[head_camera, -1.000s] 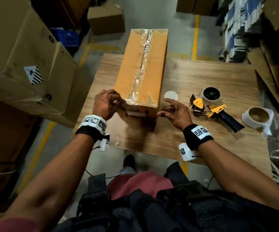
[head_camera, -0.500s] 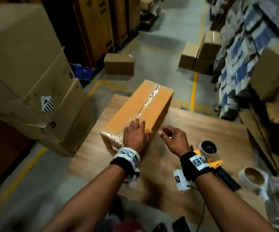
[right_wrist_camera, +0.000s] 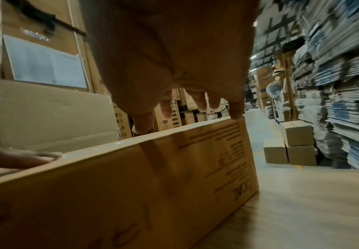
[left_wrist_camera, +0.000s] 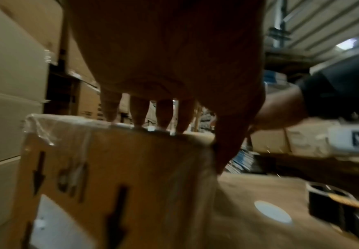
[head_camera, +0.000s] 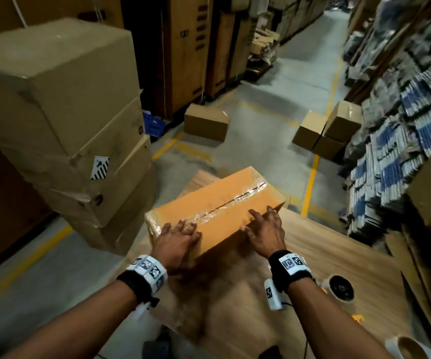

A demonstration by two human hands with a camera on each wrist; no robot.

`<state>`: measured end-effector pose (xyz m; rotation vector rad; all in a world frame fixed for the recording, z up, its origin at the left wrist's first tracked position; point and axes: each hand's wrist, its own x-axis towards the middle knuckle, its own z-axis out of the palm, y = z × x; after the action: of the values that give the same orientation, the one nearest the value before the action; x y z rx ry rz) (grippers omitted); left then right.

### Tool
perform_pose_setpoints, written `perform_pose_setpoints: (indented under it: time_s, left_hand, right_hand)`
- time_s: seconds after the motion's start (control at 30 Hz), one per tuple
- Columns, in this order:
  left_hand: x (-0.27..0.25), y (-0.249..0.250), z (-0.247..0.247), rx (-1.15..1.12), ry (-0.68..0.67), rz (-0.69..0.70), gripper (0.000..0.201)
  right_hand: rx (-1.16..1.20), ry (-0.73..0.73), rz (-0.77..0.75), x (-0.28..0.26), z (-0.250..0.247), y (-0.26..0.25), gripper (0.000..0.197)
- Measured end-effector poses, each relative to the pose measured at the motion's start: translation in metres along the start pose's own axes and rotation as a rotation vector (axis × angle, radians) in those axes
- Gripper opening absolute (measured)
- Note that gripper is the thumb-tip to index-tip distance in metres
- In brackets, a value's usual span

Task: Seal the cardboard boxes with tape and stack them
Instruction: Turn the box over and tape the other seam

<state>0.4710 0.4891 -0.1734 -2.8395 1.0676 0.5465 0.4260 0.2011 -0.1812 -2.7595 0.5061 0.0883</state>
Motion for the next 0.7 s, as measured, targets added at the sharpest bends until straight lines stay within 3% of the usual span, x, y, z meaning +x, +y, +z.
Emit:
perform_pose_setpoints:
  time_s: [0.2, 0.3, 0.37, 0.47, 0.6, 0.7]
  left_hand:
    - [-0.001, -0.115, -0.006, -0.055, -0.047, -0.027, 0.066]
    - [0.001, -0.144, -0.014, 0.042, 0.035, -0.052, 0.063]
    - [0.008, -0.140, -0.020, 0.064, 0.114, -0.055, 0.061]
    - [0.023, -0.119, -0.021, -0.131, 0.247, -0.026, 0.050]
    - [0.044, -0.049, 0.007, -0.234, 0.248, -0.006, 0.053]
    - [0.053, -0.005, 0.022, -0.455, 0.220, 0.014, 0.069]
  right_hand:
    - [-0.057, -0.064, 0.096, 0.021, 0.000, -0.007, 0.079]
    - [-0.032, -0.150, 0.074, 0.009, 0.002, -0.014, 0.073]
    - [-0.128, -0.071, 0.070, -0.010, 0.006, -0.021, 0.063]
    - [-0.247, -0.019, 0.085, -0.052, 0.013, -0.036, 0.054]
    - [-0.341, -0.053, 0.196, -0.105, 0.010, -0.051, 0.053]
    - [-0.419, -0.131, 0.213, -0.145, 0.002, -0.065, 0.051]
